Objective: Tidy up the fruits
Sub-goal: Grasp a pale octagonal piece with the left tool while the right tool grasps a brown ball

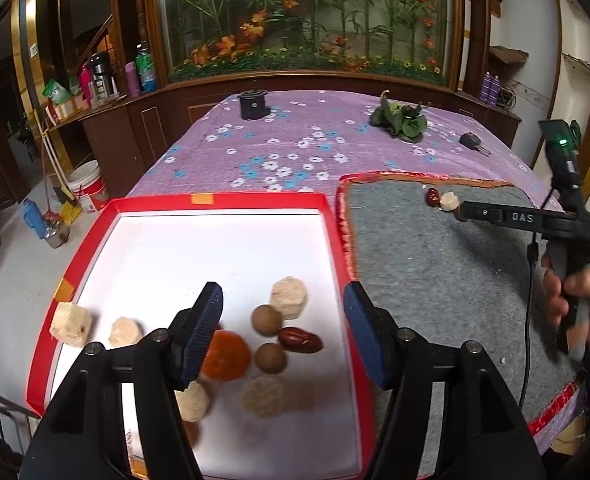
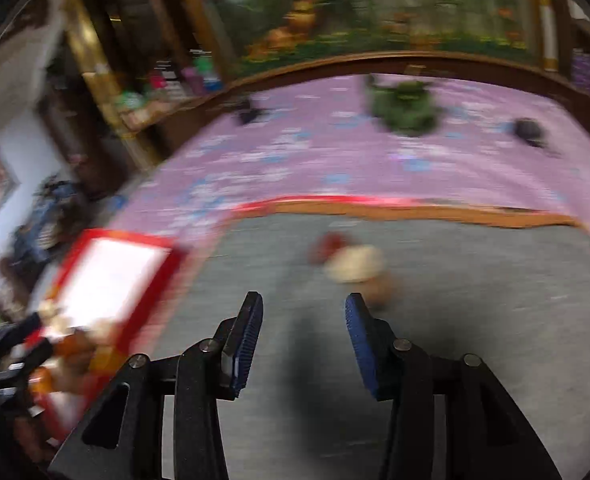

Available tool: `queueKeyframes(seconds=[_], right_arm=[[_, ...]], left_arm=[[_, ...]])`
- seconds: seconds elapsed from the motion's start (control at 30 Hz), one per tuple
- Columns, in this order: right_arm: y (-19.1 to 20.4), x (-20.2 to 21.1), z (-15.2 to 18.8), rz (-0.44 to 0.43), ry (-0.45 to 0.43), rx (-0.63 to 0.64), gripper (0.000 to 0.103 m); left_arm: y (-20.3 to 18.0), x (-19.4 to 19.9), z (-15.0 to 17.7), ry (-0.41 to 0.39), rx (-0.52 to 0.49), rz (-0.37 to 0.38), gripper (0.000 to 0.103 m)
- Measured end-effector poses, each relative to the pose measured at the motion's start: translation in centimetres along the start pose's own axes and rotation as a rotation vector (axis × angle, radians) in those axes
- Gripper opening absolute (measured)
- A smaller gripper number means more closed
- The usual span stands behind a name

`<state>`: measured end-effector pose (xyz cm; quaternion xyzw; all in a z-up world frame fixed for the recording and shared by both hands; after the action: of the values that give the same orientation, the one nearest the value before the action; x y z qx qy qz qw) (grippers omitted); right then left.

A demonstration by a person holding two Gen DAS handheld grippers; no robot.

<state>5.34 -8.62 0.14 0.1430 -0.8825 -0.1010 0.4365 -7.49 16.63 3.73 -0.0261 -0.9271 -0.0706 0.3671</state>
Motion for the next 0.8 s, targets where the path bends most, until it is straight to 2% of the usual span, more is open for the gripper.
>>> queueKeyframes(seconds=[0.17, 0.37, 0.43, 0.5, 0.63, 0.77, 0.8], right_arm=[[-1.5, -2.0, -0.4, 0.017, 0.040, 0.011, 0.044], [-0.7, -3.2, -1.2, 0.035, 0.006, 0.076, 0.041], [-0.5, -2.8, -0.9, 0.014, 0.012, 0.088, 0.028], [-1.1, -2.4, -0.7, 0.009, 0.024, 0.075, 0.026], [-4.2, -0.3, -0.3, -0.064, 0.056, -0.022, 0.026], [-8.4, 1.6, 0.4, -0.039, 0.070, -0.074, 0.026], [-9.5, 2.0, 0.6, -0.054, 0.067, -0.092, 0.027]], left_arm=[[-2.4, -0.2, -0.9, 0.009, -0.047, 0.028, 0.062], [-6.0, -0.4, -2.6, 0.014, -0.122, 0.092, 0.062], [-7.5, -0.7, -3.3, 0.018, -0.150, 0.129, 0.062], [-9.1, -1.2, -4.1, 0.032, -0.182, 0.155, 0.062], [-11.9, -2.7, -5.4, 0.058, -0.234, 0.193, 0.062], [-14.9, -5.2, -7.0, 0.087, -0.288, 0.224, 0.061], [-15.4, -5.8, -7.2, 0.097, -0.294, 0.231, 0.061]])
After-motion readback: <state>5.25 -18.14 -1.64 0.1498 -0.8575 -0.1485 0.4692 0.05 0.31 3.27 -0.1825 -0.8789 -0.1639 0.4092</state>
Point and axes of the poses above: each gripper's, at about its wrist camera, not at the fingertips, and x roughly against the way its jaws point, y to its left, z to its underside, the point moved 4 cm from there along -x, roughly the way its jaws point, and after that the axes turned 7 degrees about -x, right-handed, at the moved point
